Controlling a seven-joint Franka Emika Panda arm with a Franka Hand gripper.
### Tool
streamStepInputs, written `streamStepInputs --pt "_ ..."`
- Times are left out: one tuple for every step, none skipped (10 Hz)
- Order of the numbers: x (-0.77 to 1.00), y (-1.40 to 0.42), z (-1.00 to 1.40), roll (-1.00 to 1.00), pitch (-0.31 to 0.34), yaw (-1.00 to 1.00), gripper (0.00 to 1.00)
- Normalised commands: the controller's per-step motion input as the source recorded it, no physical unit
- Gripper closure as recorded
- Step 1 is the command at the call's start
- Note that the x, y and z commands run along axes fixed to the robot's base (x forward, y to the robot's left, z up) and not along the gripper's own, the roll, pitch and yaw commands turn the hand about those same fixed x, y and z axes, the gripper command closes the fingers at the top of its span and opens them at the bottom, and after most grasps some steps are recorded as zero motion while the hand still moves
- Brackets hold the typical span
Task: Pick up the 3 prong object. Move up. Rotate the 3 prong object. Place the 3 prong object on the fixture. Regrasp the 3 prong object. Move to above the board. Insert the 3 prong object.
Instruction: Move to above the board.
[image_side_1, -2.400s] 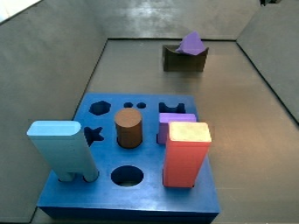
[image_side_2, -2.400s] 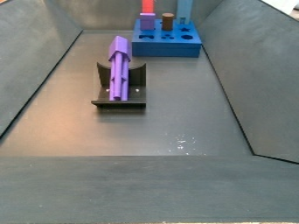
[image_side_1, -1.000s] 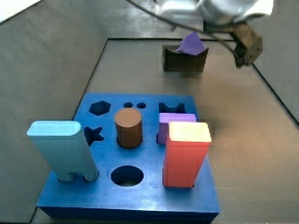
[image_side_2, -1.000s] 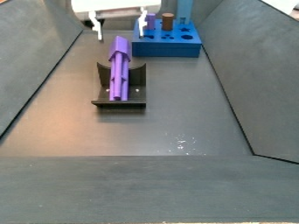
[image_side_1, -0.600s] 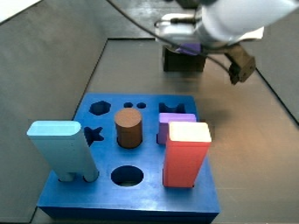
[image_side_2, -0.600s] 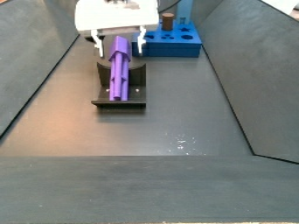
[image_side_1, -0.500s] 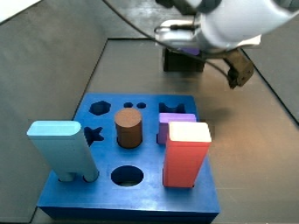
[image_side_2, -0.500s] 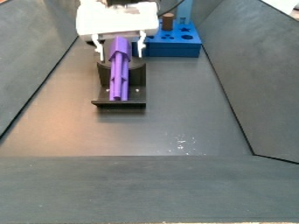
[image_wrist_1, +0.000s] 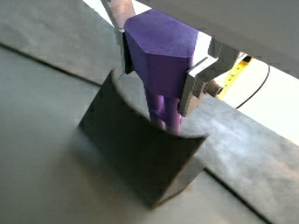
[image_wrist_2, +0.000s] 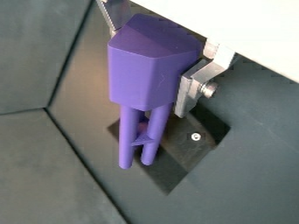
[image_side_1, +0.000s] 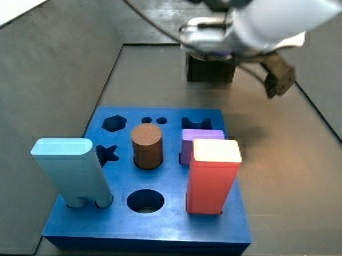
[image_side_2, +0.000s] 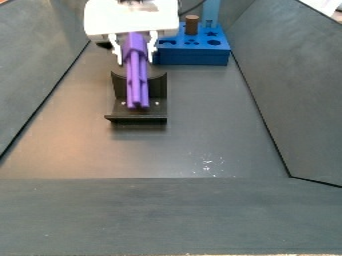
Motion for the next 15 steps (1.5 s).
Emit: streamStepInputs --pt "0.07 -0.01 1.00 -0.09 0.047 -0.06 1.00" --pt "0.07 -0.01 1.00 -0.08 0.059 -0.05 1.00" --pt "0.05 -0.01 1.00 -0.06 0.082 -0.02 1.00" --pt "0.05 -0.01 1.00 -0.06 0.091 -0.01 1.00" --pt "0.04 -0.01 1.00 -0.05 0.105 0.02 1.00" --pt "0.04 -0.01 1.00 -0.05 0.109 0.03 1.00" --pt "0.03 -0.01 1.00 -0.04 0.110 0.05 1.00" --pt "0.03 -0.01 1.00 -0.04 0.114 0.07 1.00" --pt "0.03 -0.01 1.00 -0.04 0.114 0.08 1.00" --pt "0.03 -0.01 1.00 -0.04 0.110 0.08 1.00" --pt "0.03 -0.02 0.88 -0.03 0.111 0.09 1.00" --pt "0.03 -0.02 0.72 -0.03 0.111 0.09 1.00" --pt "0.03 -0.02 0.56 -0.03 0.108 0.09 1.00" --pt "0.02 -0.01 0.34 -0.03 0.099 0.10 1.00" --pt "0.02 -0.01 0.18 -0.04 0.094 0.10 1.00"
